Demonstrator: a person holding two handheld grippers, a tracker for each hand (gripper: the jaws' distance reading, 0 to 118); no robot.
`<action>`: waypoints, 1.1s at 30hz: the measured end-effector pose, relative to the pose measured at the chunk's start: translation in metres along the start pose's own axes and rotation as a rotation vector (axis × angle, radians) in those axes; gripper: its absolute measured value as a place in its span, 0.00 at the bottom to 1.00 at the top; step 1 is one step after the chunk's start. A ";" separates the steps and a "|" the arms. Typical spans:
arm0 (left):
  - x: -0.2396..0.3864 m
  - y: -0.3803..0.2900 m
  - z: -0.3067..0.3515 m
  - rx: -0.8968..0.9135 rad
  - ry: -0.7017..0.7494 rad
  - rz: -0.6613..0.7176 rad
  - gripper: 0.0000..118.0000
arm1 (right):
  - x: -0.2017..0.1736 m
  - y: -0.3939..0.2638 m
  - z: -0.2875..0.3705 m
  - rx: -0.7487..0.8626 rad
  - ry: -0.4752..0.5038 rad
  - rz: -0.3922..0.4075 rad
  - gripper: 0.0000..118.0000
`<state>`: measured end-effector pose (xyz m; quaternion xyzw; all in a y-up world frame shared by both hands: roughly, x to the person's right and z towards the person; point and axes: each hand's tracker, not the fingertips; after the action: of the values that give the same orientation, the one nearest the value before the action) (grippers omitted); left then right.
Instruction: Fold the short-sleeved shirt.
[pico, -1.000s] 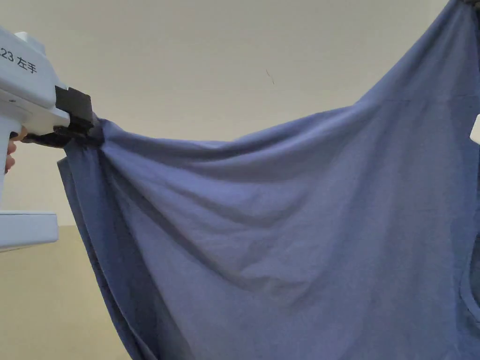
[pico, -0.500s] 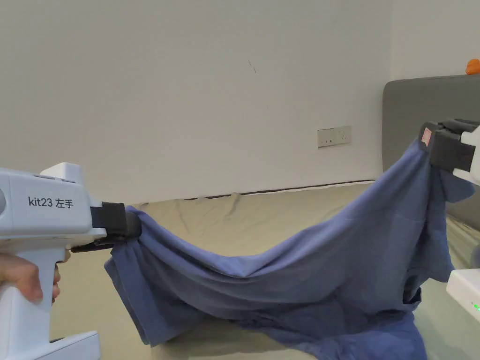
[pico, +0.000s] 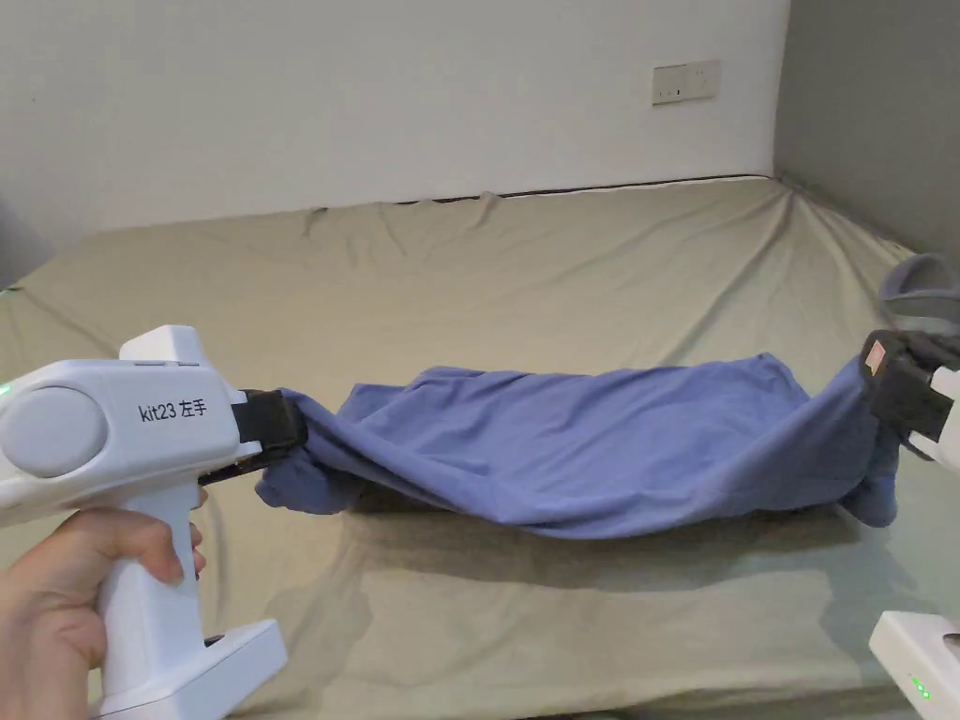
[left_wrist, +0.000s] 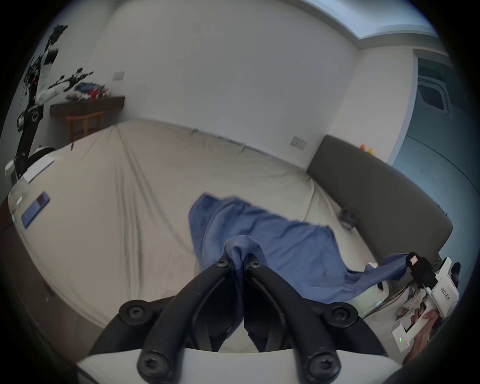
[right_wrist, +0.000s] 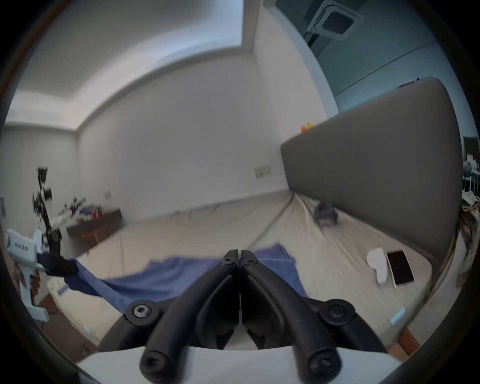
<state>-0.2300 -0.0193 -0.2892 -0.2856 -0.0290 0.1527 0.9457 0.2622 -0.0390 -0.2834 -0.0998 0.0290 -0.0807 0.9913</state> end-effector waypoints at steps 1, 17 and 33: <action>-0.003 -0.014 -0.003 -0.012 -0.002 -0.012 0.03 | 0.002 -0.015 0.001 -0.057 -0.065 -0.016 0.00; -0.028 -0.079 -0.045 -0.229 0.130 -0.046 0.12 | 0.003 -0.074 -0.008 -0.400 -0.198 0.114 0.10; 0.010 -0.066 0.029 -0.040 0.093 -0.104 0.03 | -0.033 -0.020 0.023 -0.149 0.005 0.104 0.00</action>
<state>-0.2062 -0.0529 -0.2289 -0.3095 -0.0030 0.0896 0.9467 0.2289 -0.0480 -0.2555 -0.1715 0.0426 -0.0270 0.9839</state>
